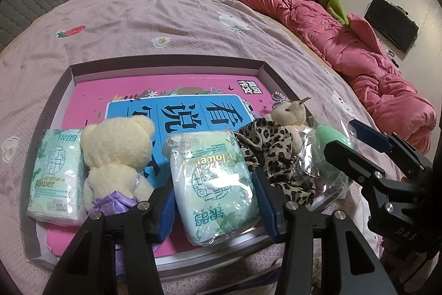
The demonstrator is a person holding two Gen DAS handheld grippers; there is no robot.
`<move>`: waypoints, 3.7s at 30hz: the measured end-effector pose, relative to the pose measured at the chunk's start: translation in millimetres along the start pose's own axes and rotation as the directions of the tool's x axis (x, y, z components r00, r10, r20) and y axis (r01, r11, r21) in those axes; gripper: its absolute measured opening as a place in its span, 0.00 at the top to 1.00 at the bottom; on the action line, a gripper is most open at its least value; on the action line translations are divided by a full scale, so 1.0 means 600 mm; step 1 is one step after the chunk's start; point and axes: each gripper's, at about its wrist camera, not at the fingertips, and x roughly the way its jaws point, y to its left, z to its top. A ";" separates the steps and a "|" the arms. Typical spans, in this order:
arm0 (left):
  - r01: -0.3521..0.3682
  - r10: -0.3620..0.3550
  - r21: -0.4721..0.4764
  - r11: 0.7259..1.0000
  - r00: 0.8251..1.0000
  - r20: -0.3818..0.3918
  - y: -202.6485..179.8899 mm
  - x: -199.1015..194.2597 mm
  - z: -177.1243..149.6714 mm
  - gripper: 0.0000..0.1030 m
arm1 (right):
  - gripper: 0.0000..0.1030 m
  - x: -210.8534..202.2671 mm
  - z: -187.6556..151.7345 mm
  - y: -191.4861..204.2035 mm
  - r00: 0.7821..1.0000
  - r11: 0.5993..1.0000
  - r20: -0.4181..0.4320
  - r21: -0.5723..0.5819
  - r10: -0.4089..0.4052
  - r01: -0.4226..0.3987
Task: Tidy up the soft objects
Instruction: 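Open the right tool to release the green sponge while left tool presses the wipes pack down, then open the left tool and withdraw both tools from the box, then move left tool to the yellow-white wipes pack while right tool approaches the peach makeup sponge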
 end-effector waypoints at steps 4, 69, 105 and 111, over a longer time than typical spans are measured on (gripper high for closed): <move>0.001 -0.001 -0.001 1.000 1.000 0.001 0.000 0.000 0.000 0.50 | 0.31 0.001 0.000 -0.001 1.000 1.000 0.003 -0.001 0.002 -0.002; -0.094 0.096 -0.026 0.995 0.986 0.135 0.005 -0.135 -0.036 0.36 | 0.28 -0.069 0.000 0.005 0.991 0.998 0.116 -0.006 0.061 -0.061; -0.140 0.148 -0.076 0.987 0.981 0.123 0.024 -0.196 -0.090 0.36 | 0.27 -0.140 -0.032 0.003 0.990 0.999 0.133 0.009 0.039 -0.040; -0.140 0.149 -0.085 0.986 0.982 0.112 0.027 -0.203 -0.102 0.36 | 0.27 -0.153 -0.037 0.012 0.990 0.999 0.133 -0.001 0.052 -0.052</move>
